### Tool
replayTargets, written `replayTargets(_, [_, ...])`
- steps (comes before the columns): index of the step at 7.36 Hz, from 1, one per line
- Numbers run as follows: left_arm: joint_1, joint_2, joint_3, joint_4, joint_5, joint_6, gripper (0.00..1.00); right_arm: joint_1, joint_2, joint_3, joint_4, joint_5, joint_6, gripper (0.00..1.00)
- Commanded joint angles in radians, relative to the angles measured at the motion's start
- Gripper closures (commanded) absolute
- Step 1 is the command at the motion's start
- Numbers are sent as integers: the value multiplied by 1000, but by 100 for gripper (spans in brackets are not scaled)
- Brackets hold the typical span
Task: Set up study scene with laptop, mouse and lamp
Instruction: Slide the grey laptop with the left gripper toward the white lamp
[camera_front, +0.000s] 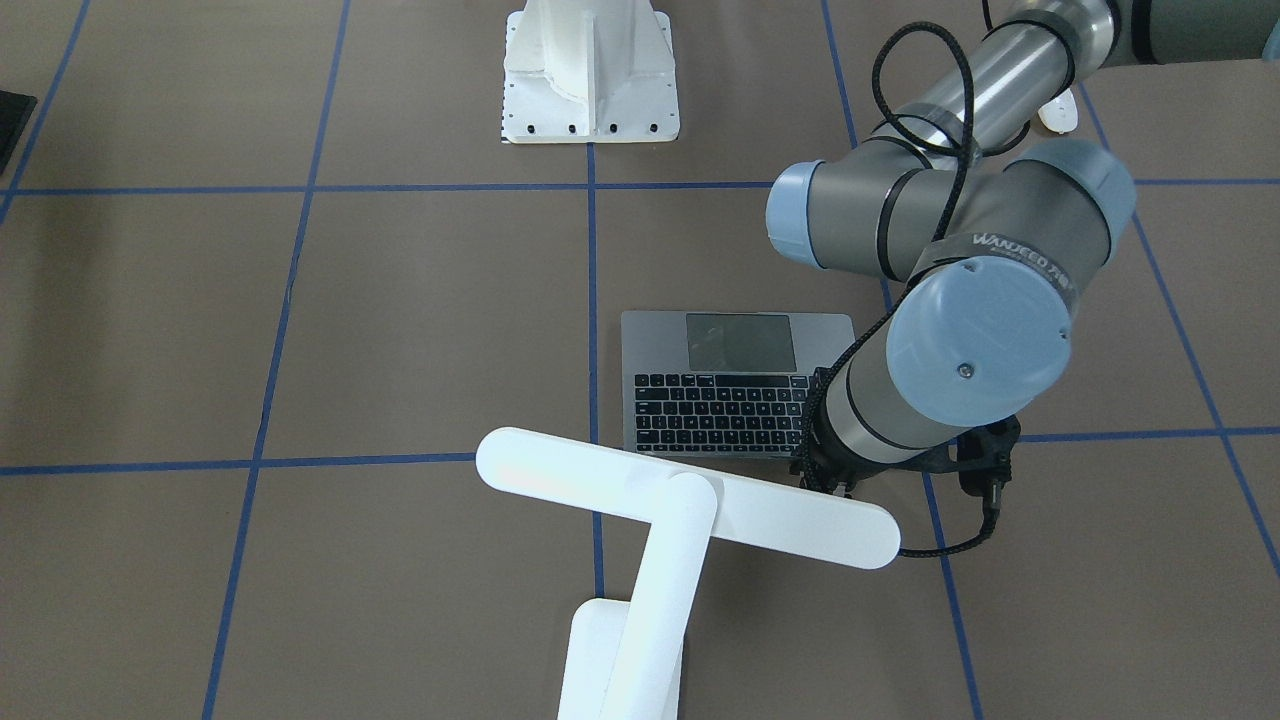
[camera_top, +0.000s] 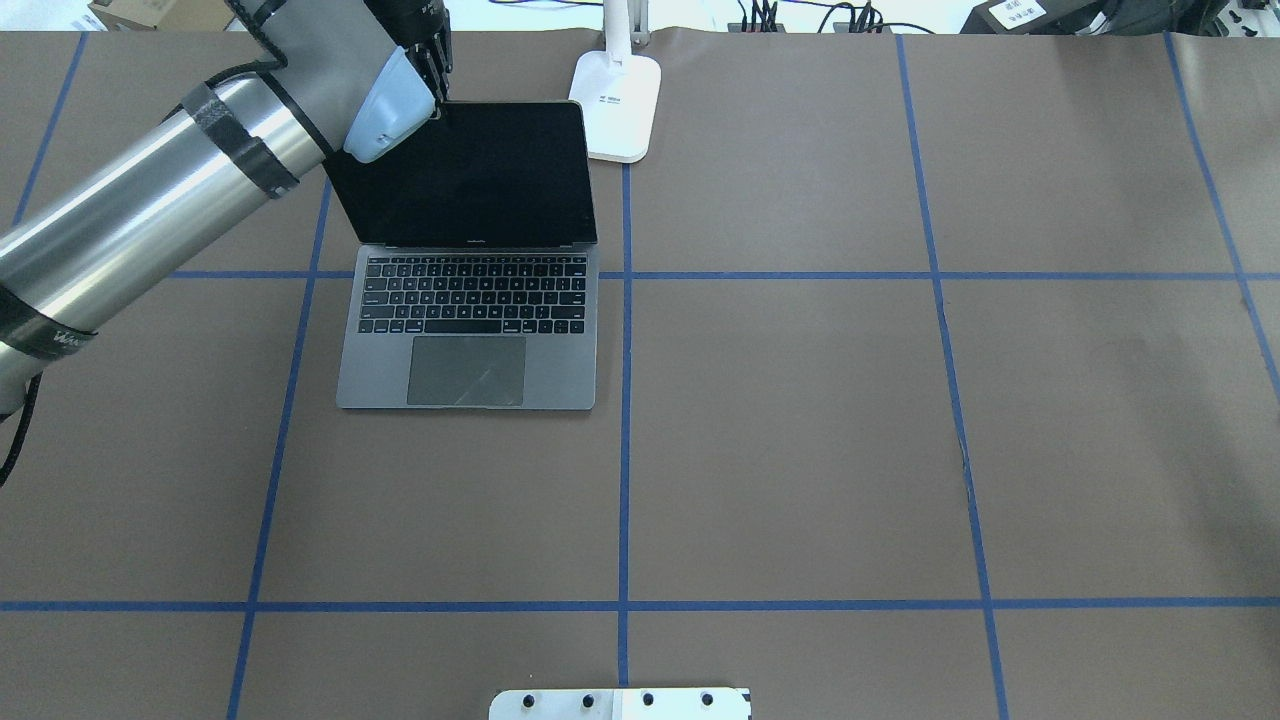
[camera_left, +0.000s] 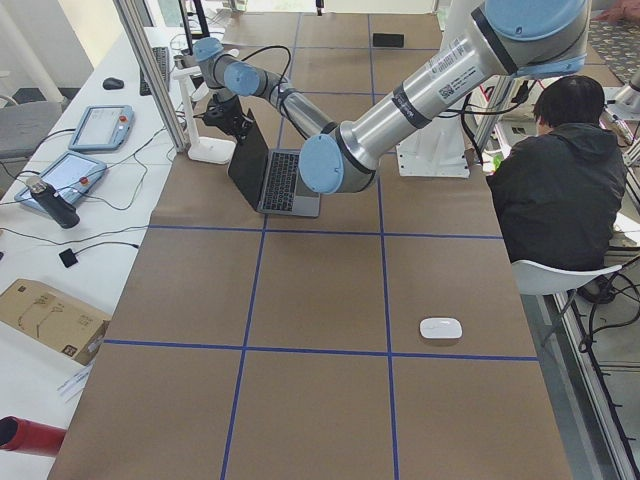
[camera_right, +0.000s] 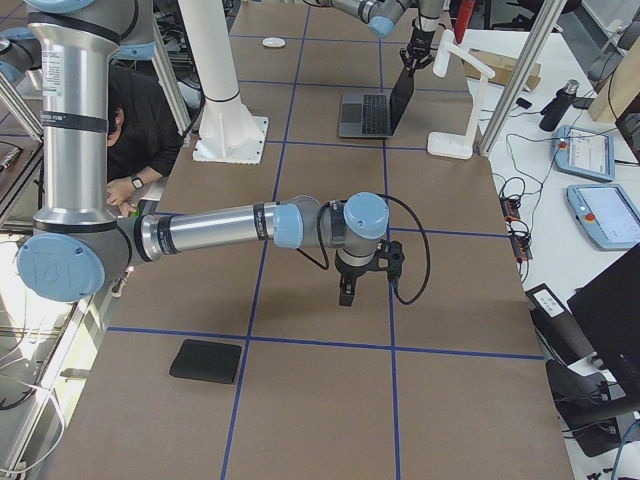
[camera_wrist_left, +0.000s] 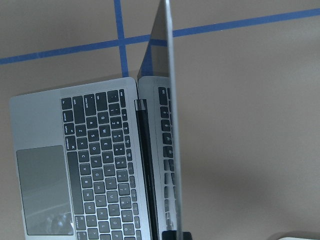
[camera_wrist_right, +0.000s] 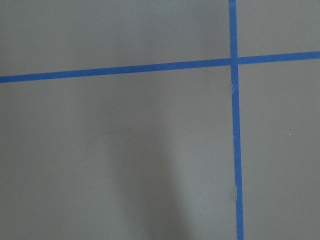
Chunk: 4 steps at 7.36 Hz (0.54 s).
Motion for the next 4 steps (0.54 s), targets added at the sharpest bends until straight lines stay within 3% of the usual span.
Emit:
replayTargets(1, [1,19,-4,-36,7,4,0,-1,9,-6,0,0,0,0])
replayTargets(4, [-24,19,-23,-28,33,1,0,-1,33,-33,0,2,0,0])
